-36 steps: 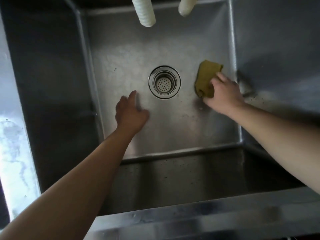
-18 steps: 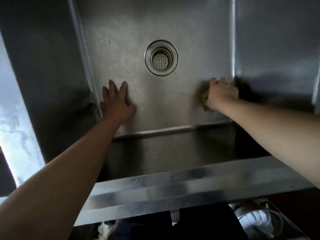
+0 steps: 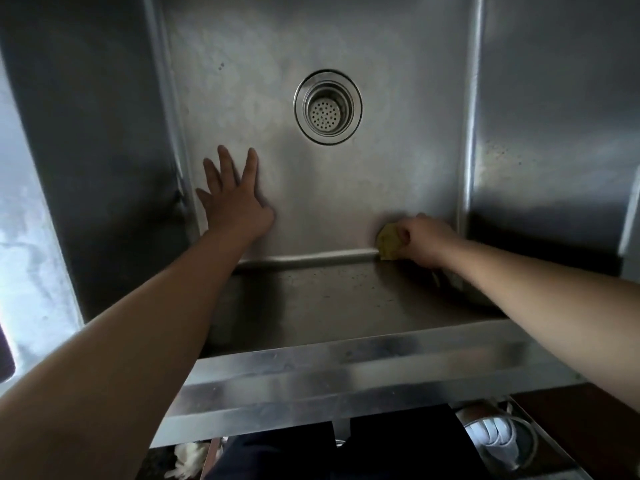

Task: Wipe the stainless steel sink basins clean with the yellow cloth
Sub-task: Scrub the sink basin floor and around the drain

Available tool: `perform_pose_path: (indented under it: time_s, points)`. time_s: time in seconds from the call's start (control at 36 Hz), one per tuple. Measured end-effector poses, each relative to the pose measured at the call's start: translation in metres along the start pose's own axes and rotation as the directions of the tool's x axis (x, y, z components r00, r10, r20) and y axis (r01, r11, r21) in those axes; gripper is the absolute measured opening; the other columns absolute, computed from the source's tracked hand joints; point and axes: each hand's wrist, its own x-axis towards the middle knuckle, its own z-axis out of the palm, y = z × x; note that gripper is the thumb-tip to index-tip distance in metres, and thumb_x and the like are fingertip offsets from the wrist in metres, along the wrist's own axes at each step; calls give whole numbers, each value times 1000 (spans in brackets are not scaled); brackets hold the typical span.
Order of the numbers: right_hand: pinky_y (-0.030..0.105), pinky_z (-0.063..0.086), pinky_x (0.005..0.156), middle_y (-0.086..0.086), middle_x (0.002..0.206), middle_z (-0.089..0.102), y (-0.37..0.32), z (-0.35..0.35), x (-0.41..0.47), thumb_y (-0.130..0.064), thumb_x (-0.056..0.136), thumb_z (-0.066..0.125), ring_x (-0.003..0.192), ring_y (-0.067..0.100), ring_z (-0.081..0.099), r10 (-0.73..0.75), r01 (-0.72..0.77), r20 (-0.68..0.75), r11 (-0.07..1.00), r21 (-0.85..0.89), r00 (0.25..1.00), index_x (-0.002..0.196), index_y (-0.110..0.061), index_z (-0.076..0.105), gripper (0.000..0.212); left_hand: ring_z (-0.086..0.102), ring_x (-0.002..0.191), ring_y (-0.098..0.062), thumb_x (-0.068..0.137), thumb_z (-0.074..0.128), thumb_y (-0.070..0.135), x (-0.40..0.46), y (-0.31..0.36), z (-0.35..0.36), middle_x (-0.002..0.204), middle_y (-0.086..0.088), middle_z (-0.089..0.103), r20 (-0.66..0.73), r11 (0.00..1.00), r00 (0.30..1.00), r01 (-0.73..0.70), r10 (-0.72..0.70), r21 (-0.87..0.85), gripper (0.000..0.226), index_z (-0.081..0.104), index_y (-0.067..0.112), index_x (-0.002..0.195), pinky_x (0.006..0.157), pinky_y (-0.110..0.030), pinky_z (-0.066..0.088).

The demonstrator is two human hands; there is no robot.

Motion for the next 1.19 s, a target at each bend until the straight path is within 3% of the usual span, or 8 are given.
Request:
perform_pose_path:
  time_s: [0.06, 0.14, 0.53, 0.72, 0.83, 0.92, 1.06, 1.19]
  points:
    - [35, 42, 87, 15, 120, 54, -7, 0, 1, -35, 87, 70, 111, 38, 55, -27, 27, -41, 1000, -1, 999, 103, -23, 61, 22, -20, 149, -39, 83, 59, 31, 0, 0, 0, 162, -8, -26, -10, 1000, 1000, 4, -4, -6, 99, -9, 38, 155, 118, -64, 8]
    - [41, 39, 101, 15, 131, 48, -21, -6, 8, -32, 87, 67, 119, 41, 45, -38, 49, -131, 995, 86, 991, 130, -24, 56, 45, -20, 149, -39, 83, 59, 31, 0, 0, 0, 162, -8, -26, -2, 1000, 1000, 2, -2, 0, 99, -8, 38, 155, 118, -64, 7]
    - [45, 42, 97, 9, 130, 46, -93, -94, 83, -28, 91, 59, 124, 39, 39, -84, 127, -402, 989, 82, 912, 122, -31, 58, 32, -20, 149, -37, 88, 57, 29, 1, 0, 3, 162, -6, -26, -35, 999, 999, 11, -13, -48, 93, -5, 40, 156, 118, -63, 4]
    - [48, 42, 96, 6, 127, 46, -98, -57, 73, -54, 81, 66, 123, 40, 39, -120, 139, -277, 989, 51, 953, 121, -38, 57, 44, -18, 150, -33, 88, 55, 24, -1, 0, -4, 164, -1, -21, -36, 985, 999, 16, -22, -171, 86, 4, 44, 155, 119, -62, 3]
    - [42, 44, 93, 10, 130, 49, -128, -11, 69, -56, 77, 62, 112, 38, 50, -120, 136, -198, 988, 70, 973, 127, -34, 53, 55, -2, 152, -33, 87, 54, 27, 1, 0, -11, 166, -3, -1, -84, 965, 995, 29, -52, -261, 73, 25, 41, 152, 120, -59, 11]
    - [37, 45, 95, 11, 126, 58, -174, -8, 55, -43, 91, 58, 112, 35, 57, -230, 258, -239, 961, 95, 943, 122, -31, 61, 34, 33, 141, -32, 73, 46, 35, 3, -5, -23, 154, -7, 37, -213, 922, 974, -7, -81, -386, 72, 45, 30, 145, 115, -52, 29]
    - [39, 56, 80, 13, 103, 73, -236, -34, 46, -27, 83, 53, 95, 32, 69, -308, 407, -267, 647, 645, 913, 104, -17, 71, 29, 49, 126, -35, 76, 50, 14, 0, -14, -42, 134, -16, 57, -441, 843, 867, -48, -231, -536, 57, 59, 10, 132, 110, -39, 35]
    - [40, 57, 69, 8, 90, 67, -212, -61, 50, 8, 88, 48, 75, 27, 64, -80, 264, -251, 239, 935, 965, 85, -14, 70, 31, 57, 113, -37, 82, 54, 6, -5, -8, -43, 121, -20, 62, -437, 792, 873, -104, -218, -602, 41, 65, 5, 121, 100, -36, 43]
